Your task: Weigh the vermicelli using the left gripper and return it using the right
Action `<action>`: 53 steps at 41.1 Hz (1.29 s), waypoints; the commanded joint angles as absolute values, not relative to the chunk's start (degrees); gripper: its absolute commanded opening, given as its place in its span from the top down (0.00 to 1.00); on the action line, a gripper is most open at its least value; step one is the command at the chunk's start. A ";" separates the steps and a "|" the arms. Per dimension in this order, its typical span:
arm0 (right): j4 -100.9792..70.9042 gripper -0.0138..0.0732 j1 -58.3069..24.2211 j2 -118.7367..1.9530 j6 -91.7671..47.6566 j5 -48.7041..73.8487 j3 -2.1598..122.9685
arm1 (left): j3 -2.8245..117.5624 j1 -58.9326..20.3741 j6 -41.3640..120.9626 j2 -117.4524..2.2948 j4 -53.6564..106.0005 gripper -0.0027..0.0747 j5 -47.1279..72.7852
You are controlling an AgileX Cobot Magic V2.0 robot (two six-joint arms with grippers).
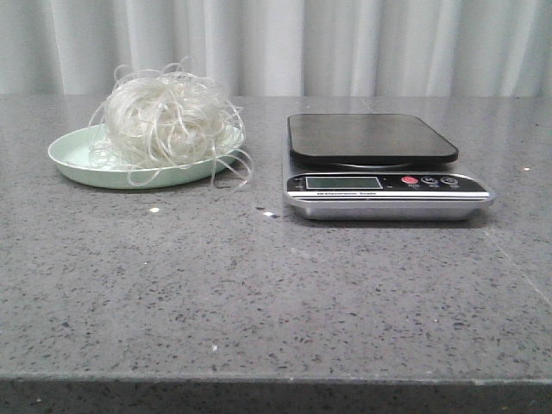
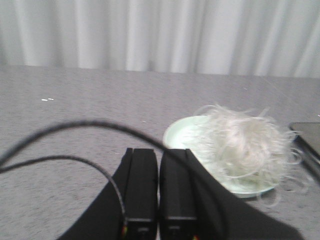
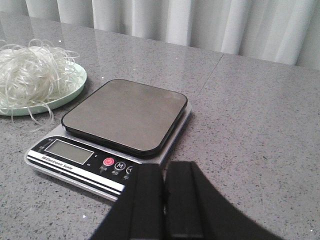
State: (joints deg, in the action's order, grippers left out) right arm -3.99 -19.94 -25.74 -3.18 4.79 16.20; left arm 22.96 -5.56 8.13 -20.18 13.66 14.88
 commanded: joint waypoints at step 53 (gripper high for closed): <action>-3.59 0.67 -19.54 -25.75 -3.42 -0.30 17.81 | -0.59 1.55 7.51 1.31 9.15 0.79 0.59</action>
